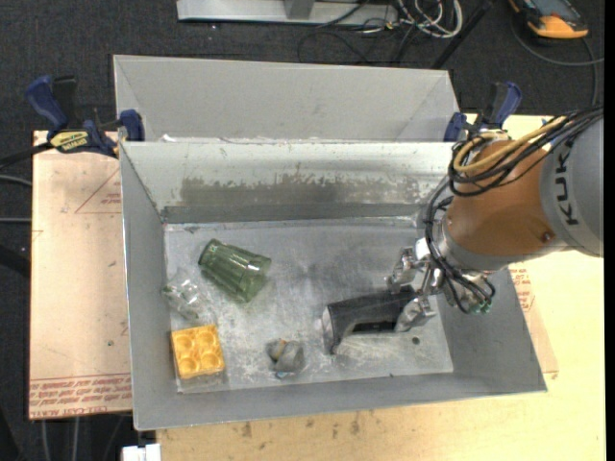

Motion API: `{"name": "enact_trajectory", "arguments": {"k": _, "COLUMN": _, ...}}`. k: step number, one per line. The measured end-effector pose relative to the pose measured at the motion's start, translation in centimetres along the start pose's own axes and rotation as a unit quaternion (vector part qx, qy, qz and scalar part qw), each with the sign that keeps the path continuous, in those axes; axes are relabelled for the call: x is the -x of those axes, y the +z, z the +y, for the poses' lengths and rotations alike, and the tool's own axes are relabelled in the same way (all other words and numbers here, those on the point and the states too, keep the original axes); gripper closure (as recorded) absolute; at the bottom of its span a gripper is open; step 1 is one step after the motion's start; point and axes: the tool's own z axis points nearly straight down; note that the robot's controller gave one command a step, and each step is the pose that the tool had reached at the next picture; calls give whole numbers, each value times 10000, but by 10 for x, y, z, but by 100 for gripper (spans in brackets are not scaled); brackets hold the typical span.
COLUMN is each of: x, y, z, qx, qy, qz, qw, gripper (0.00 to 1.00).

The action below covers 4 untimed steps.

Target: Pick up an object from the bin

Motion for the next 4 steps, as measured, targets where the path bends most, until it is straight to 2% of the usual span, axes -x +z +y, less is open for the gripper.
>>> {"name": "enact_trajectory", "arguments": {"k": 1, "x": -7, "y": -32, "z": 0, "qx": 20, "qy": 53, "qz": 168, "qw": 9998, "gripper": 100}}
{"name": "enact_trajectory", "arguments": {"k": 2, "x": 6, "y": -82, "z": -4, "qx": 16, "qy": 33, "qz": 169, "qw": 9999, "gripper": 100}}
{"name": "enact_trajectory", "arguments": {"k": 3, "x": 35, "y": -10, "z": 38, "qx": 63, "qy": -1733, "qz": 179, "qw": 9847, "gripper": 0}}
{"name": "enact_trajectory", "arguments": {"k": 4, "x": 36, "y": -12, "z": 36, "qx": 49, "qy": -1723, "qz": 161, "qw": 9849, "gripper": 0}}
